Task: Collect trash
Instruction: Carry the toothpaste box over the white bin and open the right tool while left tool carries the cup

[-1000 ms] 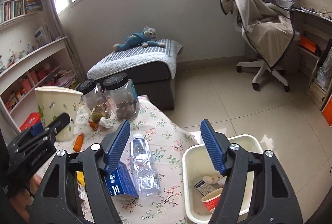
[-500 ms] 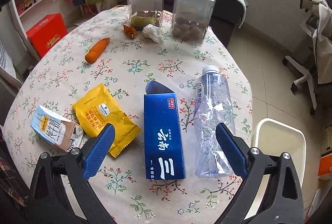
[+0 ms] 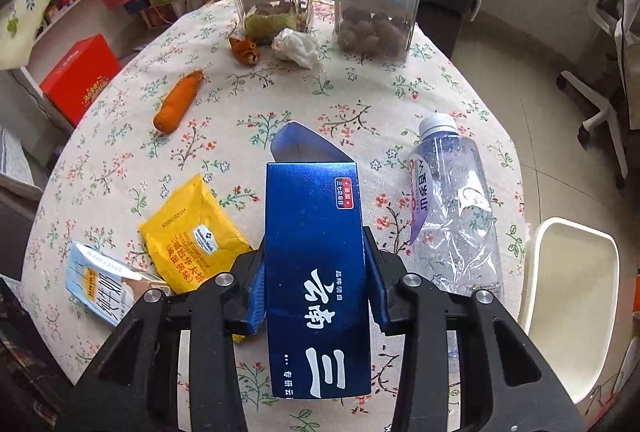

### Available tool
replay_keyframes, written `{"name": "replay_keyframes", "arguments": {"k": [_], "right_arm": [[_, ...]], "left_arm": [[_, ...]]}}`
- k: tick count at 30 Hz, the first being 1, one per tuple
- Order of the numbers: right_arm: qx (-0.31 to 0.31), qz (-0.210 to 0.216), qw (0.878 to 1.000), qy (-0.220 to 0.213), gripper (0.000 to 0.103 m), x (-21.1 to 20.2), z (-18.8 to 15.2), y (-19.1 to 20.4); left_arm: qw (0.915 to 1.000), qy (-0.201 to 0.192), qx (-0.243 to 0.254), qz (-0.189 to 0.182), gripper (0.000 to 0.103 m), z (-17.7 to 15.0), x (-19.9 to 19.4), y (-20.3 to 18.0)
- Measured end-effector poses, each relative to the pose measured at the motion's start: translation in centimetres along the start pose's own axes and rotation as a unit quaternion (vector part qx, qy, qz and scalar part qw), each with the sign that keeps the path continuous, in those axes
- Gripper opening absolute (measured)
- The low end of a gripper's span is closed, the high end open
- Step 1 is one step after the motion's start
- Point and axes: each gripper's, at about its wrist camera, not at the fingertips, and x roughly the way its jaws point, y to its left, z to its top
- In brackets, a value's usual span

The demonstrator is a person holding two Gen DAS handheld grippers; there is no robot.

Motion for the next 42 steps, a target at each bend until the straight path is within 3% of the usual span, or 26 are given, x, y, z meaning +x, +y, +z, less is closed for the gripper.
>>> {"name": "replay_keyframes", "arguments": {"k": [9,16,28,38,40,42], "right_arm": [[0.023,-0.007,0.986,-0.165,0.038,-8.6,2.3,-0.8],[0.029,-0.04,0.971,-0.234,0.038,-12.2,1.7,-2.4],[0.081,-0.117,0.956,-0.256,0.039,-15.2,-1.0,-9.0],[0.203,-0.16,0.943,-0.21,0.041,-16.4,-3.7,-18.0],[0.234,-0.162,0.937,-0.203,0.066,-16.7,-4.4,-19.9],[0.266,-0.173,0.924,-0.214,0.072,-17.5,-5.3,-21.3]], "left_arm": [[0.9998,-0.013,0.011,0.002,0.059,-0.2,-0.4,-1.3],[0.9994,-0.02,0.025,-0.011,0.059,-0.5,-0.7,-3.5],[0.9963,-0.006,0.055,-0.065,0.059,-1.8,-0.9,-10.5],[0.9873,0.023,0.099,-0.122,0.059,-3.6,-0.2,-19.8],[0.9845,0.031,0.107,-0.136,0.058,-4.0,0.0,-21.9],[0.9818,0.039,0.113,-0.148,0.059,-4.2,0.3,-23.9]]}}
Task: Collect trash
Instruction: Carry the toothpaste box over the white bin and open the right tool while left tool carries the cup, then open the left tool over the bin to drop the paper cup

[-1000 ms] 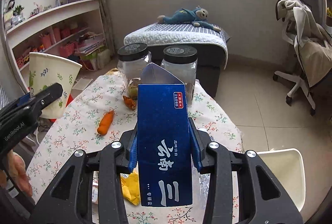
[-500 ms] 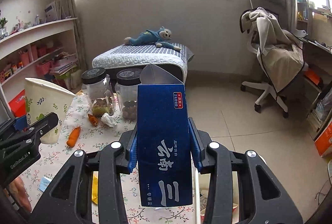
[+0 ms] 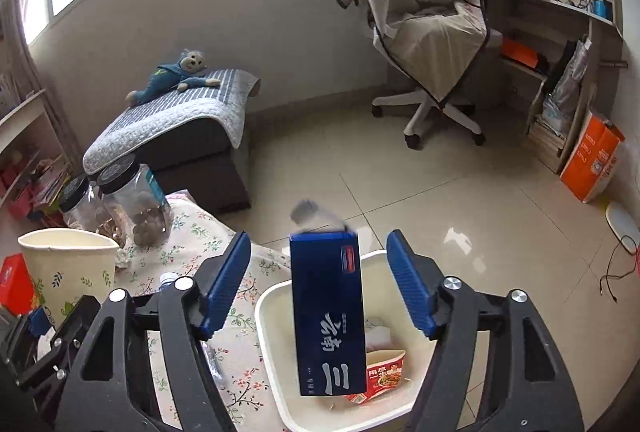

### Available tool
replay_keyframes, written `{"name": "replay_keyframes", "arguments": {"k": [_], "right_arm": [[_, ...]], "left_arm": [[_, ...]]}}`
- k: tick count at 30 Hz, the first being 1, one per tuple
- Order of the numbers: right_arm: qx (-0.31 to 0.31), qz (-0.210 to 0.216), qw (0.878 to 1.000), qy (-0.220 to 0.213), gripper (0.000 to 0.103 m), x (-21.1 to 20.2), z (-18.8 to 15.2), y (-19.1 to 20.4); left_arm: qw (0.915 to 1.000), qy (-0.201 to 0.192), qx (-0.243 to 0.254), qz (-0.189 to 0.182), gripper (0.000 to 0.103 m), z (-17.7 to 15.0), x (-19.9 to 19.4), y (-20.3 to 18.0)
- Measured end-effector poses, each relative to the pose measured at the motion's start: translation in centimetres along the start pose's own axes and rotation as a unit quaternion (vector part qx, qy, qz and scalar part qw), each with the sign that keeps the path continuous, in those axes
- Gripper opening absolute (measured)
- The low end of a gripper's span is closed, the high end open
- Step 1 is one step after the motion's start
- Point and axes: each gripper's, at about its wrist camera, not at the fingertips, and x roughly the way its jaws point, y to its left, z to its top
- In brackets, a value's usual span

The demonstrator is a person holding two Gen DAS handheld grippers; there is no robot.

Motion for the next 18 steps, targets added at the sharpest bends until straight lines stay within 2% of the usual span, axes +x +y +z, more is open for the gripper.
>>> {"name": "replay_keyframes", "arguments": {"k": [2,7,12,14,15,18], "right_arm": [[0.027,-0.017,0.999,-0.016,0.075,-0.7,0.6,-1.9],[0.073,-0.079,0.992,-0.07,0.094,-2.8,1.6,-5.9],[0.093,-0.134,0.981,-0.103,0.096,-4.4,1.9,-8.9],[0.113,-0.137,0.979,-0.104,0.096,-4.8,1.9,-10.4],[0.124,-0.137,0.977,-0.103,0.096,-4.8,1.8,-10.9],[0.147,-0.137,0.974,-0.101,0.096,-5.1,1.7,-12.1]], "left_arm": [[0.9999,0.007,0.005,-0.012,0.059,0.2,0.8,-1.8],[0.9988,0.023,0.02,-0.037,0.059,0.5,2.4,-6.1],[0.9971,0.042,0.026,-0.058,0.06,0.6,3.7,-9.6],[0.9952,0.06,0.022,-0.074,0.062,0.6,4.5,-10.7],[0.9941,0.07,0.02,-0.08,0.067,0.5,4.8,-11.1],[0.9929,0.083,0.013,-0.085,0.072,0.5,4.9,-11.5]]}}
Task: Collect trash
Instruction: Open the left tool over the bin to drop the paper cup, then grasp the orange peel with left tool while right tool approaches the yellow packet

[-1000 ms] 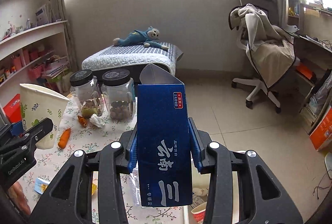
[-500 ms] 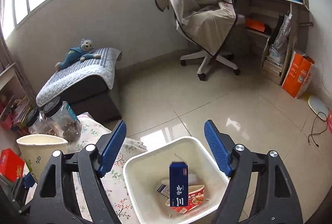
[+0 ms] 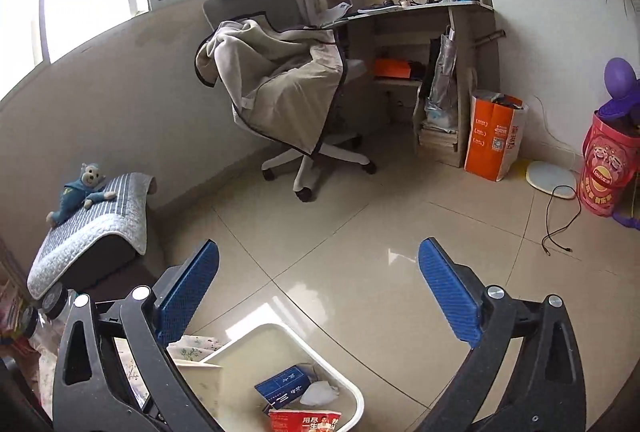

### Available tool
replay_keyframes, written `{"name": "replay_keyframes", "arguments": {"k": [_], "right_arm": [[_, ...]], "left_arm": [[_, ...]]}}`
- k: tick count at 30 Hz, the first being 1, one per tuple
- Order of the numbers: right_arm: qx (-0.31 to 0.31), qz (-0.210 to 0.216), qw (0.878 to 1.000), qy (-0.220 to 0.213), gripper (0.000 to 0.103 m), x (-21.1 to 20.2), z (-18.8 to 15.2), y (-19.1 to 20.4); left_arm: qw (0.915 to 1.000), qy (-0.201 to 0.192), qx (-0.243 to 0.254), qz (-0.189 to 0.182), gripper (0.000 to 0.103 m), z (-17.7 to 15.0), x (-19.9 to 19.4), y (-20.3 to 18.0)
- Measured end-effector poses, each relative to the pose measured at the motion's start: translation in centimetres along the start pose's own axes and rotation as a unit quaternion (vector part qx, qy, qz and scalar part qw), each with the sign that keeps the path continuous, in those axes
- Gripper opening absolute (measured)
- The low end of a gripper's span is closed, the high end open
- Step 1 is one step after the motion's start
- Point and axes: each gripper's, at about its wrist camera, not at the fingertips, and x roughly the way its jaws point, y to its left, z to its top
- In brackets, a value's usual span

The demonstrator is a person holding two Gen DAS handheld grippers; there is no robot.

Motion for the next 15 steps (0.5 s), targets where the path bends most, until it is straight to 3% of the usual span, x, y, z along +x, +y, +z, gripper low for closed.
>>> {"name": "replay_keyframes", "arguments": {"k": [5,15], "right_arm": [[-0.012,0.007,1.0,-0.001,0.096,-0.5,-0.5,1.1],[-0.104,0.048,0.993,-0.017,0.096,-3.3,-3.5,8.0]], "left_arm": [[0.999,-0.027,0.0,0.035,0.078,0.4,-2.0,1.7],[0.9885,-0.093,-0.041,0.112,0.086,1.6,-7.7,8.9]]}}
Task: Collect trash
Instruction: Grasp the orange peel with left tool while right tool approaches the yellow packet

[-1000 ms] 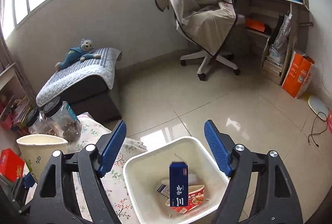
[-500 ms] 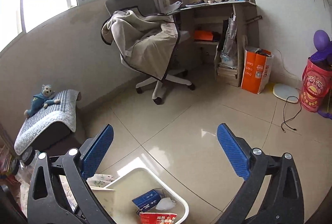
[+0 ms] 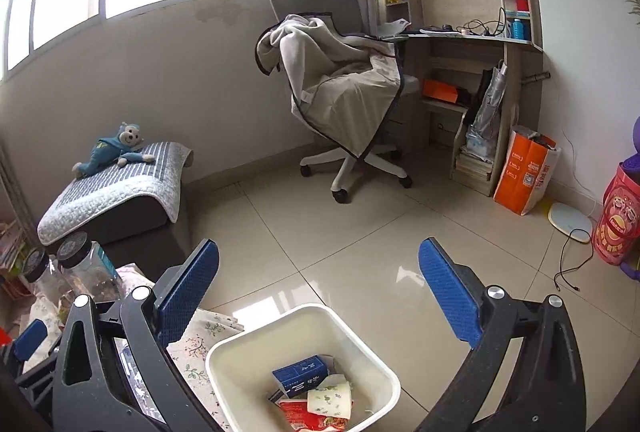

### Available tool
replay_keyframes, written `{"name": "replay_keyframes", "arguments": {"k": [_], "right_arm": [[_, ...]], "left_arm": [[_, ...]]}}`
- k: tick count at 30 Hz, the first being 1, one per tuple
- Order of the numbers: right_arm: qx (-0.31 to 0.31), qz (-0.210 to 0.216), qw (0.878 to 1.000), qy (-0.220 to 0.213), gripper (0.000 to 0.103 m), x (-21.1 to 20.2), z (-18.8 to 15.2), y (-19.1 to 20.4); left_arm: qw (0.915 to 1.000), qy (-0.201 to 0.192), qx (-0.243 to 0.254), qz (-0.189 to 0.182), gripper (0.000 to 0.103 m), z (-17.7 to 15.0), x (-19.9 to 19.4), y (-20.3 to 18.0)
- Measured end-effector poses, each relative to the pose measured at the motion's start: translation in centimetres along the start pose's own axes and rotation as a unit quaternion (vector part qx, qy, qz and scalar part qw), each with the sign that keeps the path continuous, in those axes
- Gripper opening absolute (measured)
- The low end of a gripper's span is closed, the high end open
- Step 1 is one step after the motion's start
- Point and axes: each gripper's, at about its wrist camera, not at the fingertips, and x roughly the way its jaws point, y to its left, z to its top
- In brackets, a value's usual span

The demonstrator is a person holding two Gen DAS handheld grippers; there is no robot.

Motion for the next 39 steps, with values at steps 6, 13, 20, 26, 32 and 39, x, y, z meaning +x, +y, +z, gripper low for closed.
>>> {"name": "replay_keyframes", "arguments": {"k": [6,13,20,26,32,39], "right_arm": [[-0.051,0.029,0.998,0.006,0.096,-0.6,-1.1,5.0],[-0.087,0.058,0.994,0.022,0.096,-0.7,-2.6,10.5],[-0.142,0.087,0.985,0.033,0.096,-0.7,-4.8,17.0],[-0.162,0.12,0.977,0.066,0.096,-0.1,-6.7,21.8],[-0.209,0.138,0.963,0.098,0.096,1.0,-9.1,26.0],[-0.304,0.193,0.917,0.173,0.096,3.0,-13.1,30.6]], "left_arm": [[0.9994,-0.013,-0.02,0.025,0.089,0.5,-0.7,4.6],[0.9971,-0.002,-0.051,0.056,0.089,-0.3,-0.1,10.5],[0.9925,0.02,-0.081,0.089,0.089,-1.5,1.0,16.5],[0.9838,0.078,-0.088,0.135,0.089,-2.4,4.1,22.7],[0.9652,0.173,-0.076,0.18,0.089,-4.0,10.0,29.3],[0.9489,0.249,-0.089,0.173,0.087,-6.5,15.8,34.3]]}}
